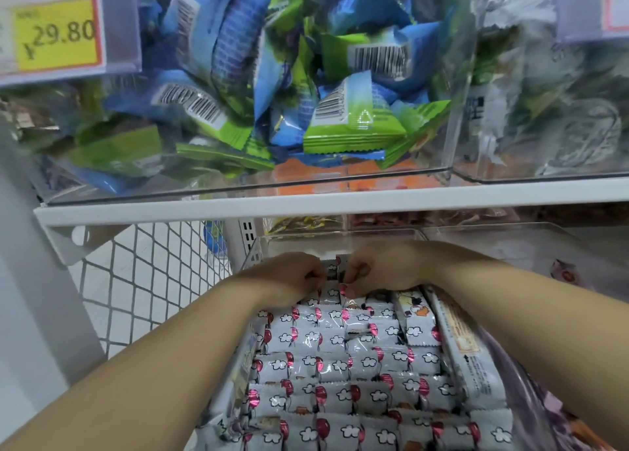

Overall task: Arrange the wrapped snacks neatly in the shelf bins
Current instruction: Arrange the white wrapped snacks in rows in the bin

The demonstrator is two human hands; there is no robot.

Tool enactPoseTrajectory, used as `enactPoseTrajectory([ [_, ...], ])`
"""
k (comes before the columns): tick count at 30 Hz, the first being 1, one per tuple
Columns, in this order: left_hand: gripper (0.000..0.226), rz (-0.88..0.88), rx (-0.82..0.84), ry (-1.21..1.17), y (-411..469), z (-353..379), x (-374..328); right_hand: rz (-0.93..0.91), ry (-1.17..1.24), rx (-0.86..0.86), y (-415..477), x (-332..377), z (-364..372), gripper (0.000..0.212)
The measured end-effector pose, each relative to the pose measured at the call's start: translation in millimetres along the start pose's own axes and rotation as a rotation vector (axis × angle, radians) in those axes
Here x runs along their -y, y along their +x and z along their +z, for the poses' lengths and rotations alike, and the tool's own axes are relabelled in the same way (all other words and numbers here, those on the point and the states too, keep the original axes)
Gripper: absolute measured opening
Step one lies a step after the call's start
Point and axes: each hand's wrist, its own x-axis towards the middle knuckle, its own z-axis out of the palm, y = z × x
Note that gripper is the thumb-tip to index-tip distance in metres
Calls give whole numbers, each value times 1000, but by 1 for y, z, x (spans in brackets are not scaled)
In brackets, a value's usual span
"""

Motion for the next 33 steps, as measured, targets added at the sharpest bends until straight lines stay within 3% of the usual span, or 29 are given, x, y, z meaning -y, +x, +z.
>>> enactPoseTrajectory([
  [6, 25, 7, 131, 25, 0, -5, -1, -33, -115, 46, 4, 3, 5, 23],
  [11, 27, -21, 146, -10, -3, -9, -3, -29, -92, 50, -3, 2, -1, 26],
  [15, 23, -51, 95, -58, -13, -16, -8, -67, 143, -203, -32, 3, -12, 18],
  [24, 29, 12, -135, -184, -61, -5, -78, 170, 222, -588, -138, -4, 8, 21],
  [28, 44, 69, -124, -167, -66, 12, -102, 84, 275, -545, -159, 3, 34, 33],
  [33, 66, 87, -82, 233, -65, 20, -120, 150, 45, -363, -166, 10, 52, 63],
])
